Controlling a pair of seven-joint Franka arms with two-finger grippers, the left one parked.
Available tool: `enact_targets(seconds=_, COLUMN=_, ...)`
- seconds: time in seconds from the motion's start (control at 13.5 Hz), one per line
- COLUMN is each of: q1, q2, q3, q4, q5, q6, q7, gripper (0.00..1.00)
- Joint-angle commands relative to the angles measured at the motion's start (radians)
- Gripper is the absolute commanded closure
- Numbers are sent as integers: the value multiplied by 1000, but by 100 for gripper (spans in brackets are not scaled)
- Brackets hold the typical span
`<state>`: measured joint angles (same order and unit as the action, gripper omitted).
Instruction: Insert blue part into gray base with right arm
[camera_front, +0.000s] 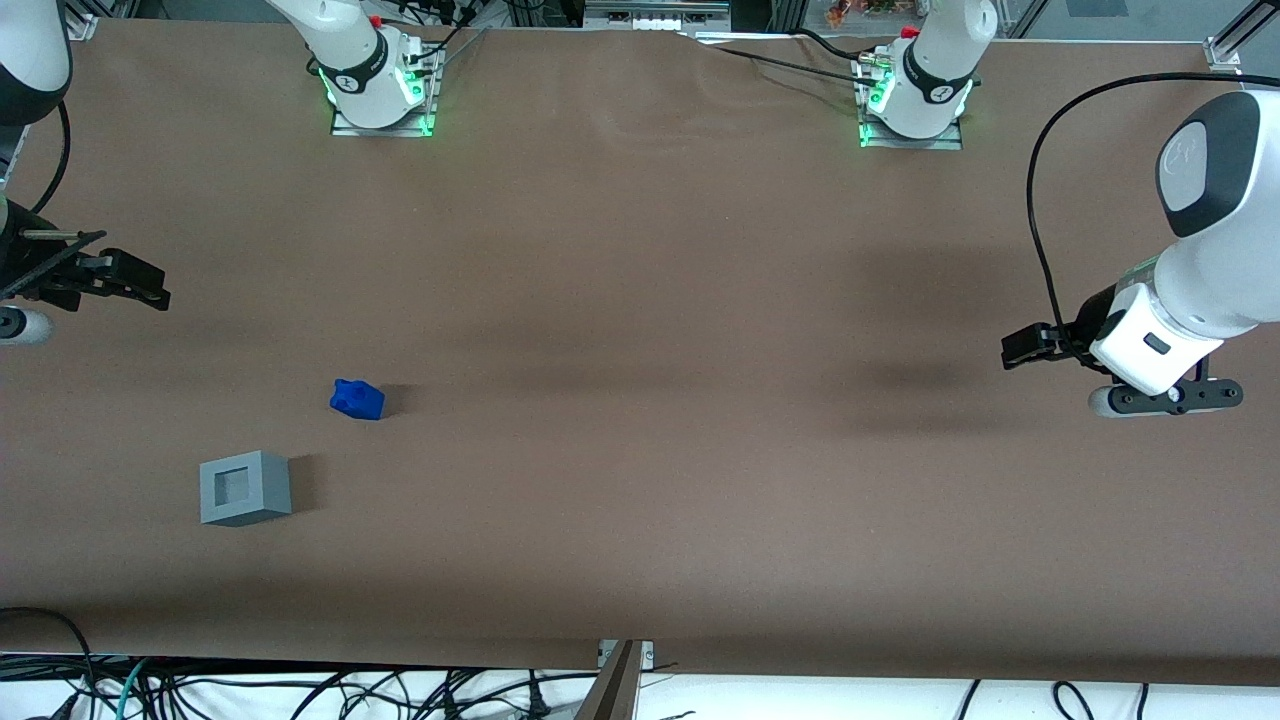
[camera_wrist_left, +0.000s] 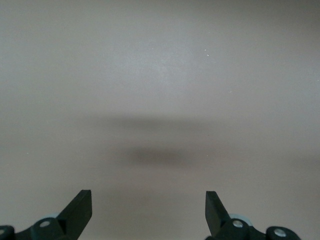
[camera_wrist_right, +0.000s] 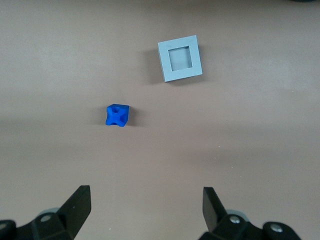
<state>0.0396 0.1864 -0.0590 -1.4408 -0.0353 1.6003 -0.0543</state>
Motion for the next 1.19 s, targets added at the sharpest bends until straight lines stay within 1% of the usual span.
enact_targets(seconds=0.0, q1=-10, q2=-19, q3=10, q4=-6, q5=-6, q6=0, q7=-16, gripper=1)
enact_targets(seconds=0.3, q1=-12, q2=8, q3=8, q4=26, q5=-5, q6=3, q7=-18, gripper=1)
enact_targets(seconds=1.11, q1=-15, q2=22, q3=4, q4=42, q5=-3, q6=9, q7=-18, gripper=1)
